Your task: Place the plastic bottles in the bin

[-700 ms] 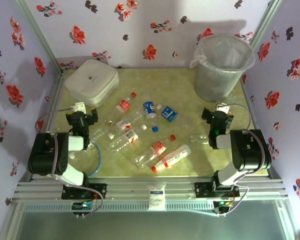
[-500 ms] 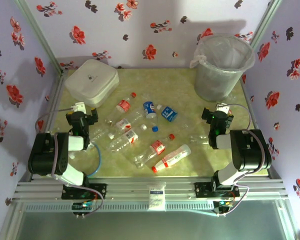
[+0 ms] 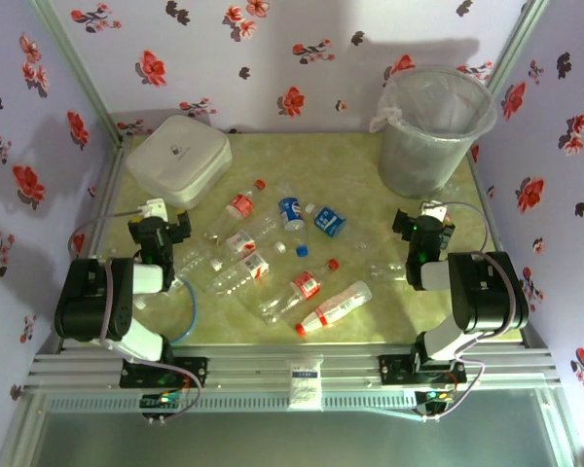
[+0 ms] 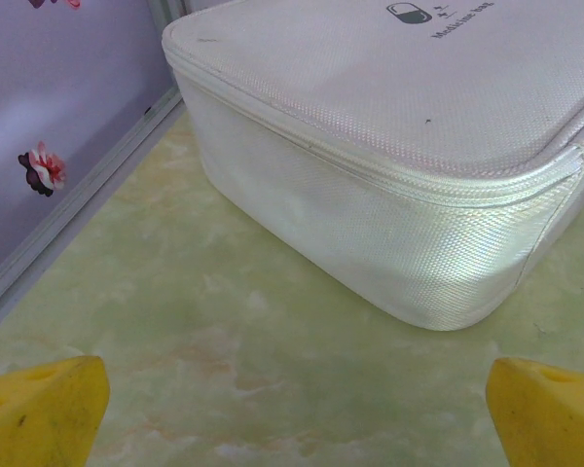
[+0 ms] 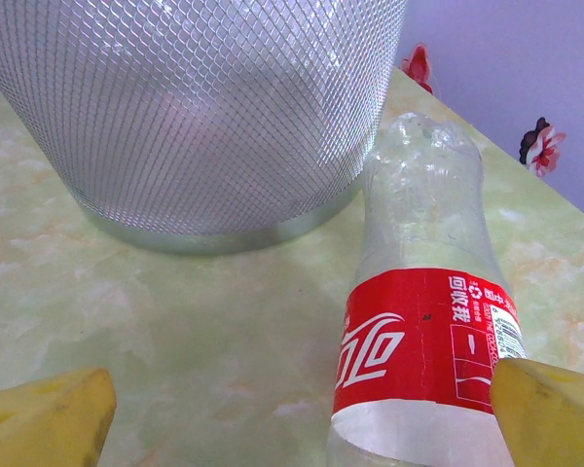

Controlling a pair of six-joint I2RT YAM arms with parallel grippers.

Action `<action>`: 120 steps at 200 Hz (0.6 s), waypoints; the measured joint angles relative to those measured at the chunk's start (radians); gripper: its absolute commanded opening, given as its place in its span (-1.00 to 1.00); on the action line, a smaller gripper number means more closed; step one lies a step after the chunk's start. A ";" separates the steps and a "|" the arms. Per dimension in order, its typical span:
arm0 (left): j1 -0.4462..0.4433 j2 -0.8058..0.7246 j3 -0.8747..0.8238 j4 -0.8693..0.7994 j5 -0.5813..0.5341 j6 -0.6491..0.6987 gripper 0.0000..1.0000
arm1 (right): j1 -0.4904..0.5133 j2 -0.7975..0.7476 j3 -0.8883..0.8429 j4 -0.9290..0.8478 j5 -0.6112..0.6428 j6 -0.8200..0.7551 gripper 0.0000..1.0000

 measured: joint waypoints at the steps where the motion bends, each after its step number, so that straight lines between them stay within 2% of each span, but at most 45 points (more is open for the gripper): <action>1: 0.000 0.000 0.000 0.000 0.000 0.000 0.99 | 0.000 0.000 0.000 0.000 0.000 0.000 0.99; 69: 0.000 -0.015 0.002 -0.029 0.007 0.000 1.00 | 0.000 -0.014 0.005 -0.035 -0.008 0.002 0.99; 82: 0.000 -0.077 0.010 -0.117 0.007 0.002 0.99 | 0.000 -0.065 0.030 -0.135 -0.018 0.001 0.99; 102: -0.006 -0.253 0.050 -0.275 0.006 0.002 0.99 | 0.000 -0.202 0.098 -0.319 -0.036 0.007 0.99; 120: -0.021 -0.405 0.171 -0.491 0.007 -0.027 0.96 | 0.014 -0.332 0.198 -0.510 -0.035 0.039 0.98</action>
